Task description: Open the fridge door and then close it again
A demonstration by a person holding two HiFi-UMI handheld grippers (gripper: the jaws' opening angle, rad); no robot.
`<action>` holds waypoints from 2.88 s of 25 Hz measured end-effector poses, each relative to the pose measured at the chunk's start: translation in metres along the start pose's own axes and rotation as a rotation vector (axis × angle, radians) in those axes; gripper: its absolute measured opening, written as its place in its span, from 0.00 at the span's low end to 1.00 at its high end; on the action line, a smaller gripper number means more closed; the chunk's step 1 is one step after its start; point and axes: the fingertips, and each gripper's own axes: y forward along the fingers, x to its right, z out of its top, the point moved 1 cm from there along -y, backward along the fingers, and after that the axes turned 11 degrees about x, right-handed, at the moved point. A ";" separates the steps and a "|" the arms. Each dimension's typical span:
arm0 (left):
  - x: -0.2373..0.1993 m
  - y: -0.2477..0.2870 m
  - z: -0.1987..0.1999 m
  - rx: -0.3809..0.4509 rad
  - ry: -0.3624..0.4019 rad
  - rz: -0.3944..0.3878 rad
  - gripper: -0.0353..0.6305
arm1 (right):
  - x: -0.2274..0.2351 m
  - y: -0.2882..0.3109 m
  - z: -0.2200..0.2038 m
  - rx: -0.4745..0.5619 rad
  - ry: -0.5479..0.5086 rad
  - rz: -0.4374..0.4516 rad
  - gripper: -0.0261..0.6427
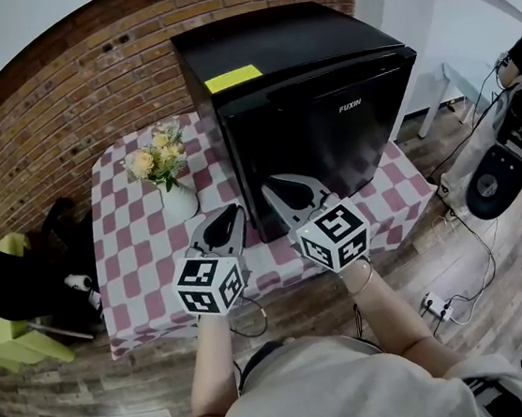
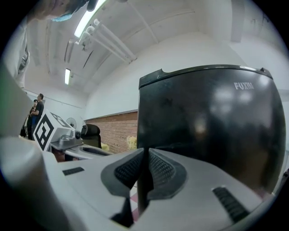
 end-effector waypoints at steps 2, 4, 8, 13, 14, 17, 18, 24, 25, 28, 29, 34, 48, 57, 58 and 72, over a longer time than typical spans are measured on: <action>-0.004 0.001 0.001 0.002 0.001 -0.001 0.08 | 0.002 0.005 0.000 -0.001 0.010 -0.005 0.07; -0.007 0.002 0.001 0.003 0.001 -0.004 0.08 | 0.004 0.009 -0.001 -0.002 0.007 -0.016 0.08; -0.012 0.001 -0.002 0.000 -0.003 -0.013 0.08 | 0.009 0.011 -0.005 -0.002 -0.001 -0.048 0.10; -0.013 0.003 -0.004 -0.004 -0.010 -0.044 0.08 | 0.010 0.012 -0.005 -0.004 -0.007 -0.069 0.09; -0.012 0.003 -0.003 -0.001 -0.010 -0.051 0.08 | 0.010 0.012 -0.005 -0.006 -0.011 -0.077 0.09; -0.010 0.002 0.000 0.014 -0.004 -0.069 0.08 | 0.013 0.006 -0.003 -0.001 -0.017 -0.124 0.05; -0.008 0.002 0.001 0.015 -0.002 -0.076 0.08 | 0.014 0.002 -0.002 0.004 -0.012 -0.139 0.04; 0.005 -0.002 0.004 0.017 -0.007 -0.108 0.08 | 0.015 -0.027 0.008 0.011 -0.007 -0.196 0.04; 0.008 -0.002 0.005 0.017 -0.007 -0.110 0.08 | 0.014 -0.032 0.009 0.003 -0.010 -0.196 0.04; 0.020 -0.002 0.007 0.019 -0.005 -0.121 0.08 | 0.012 -0.047 0.009 -0.028 -0.011 -0.195 0.04; 0.025 -0.001 0.007 0.021 -0.008 -0.126 0.08 | 0.012 -0.052 0.010 -0.034 -0.014 -0.198 0.04; 0.049 0.002 0.003 0.017 -0.030 -0.144 0.08 | 0.015 -0.079 0.012 -0.046 -0.011 -0.210 0.04; 0.102 -0.005 -0.032 -0.076 -0.085 -0.165 0.08 | 0.012 -0.129 -0.007 -0.111 0.048 -0.194 0.04; 0.109 -0.002 -0.041 -0.102 -0.066 -0.156 0.08 | 0.016 -0.142 -0.019 -0.134 0.060 -0.198 0.04; 0.109 -0.002 -0.040 -0.100 -0.064 -0.155 0.08 | 0.016 -0.142 -0.019 -0.135 0.060 -0.198 0.04; 0.109 0.000 -0.037 -0.099 -0.051 -0.157 0.07 | 0.017 -0.142 -0.024 -0.138 0.069 -0.200 0.04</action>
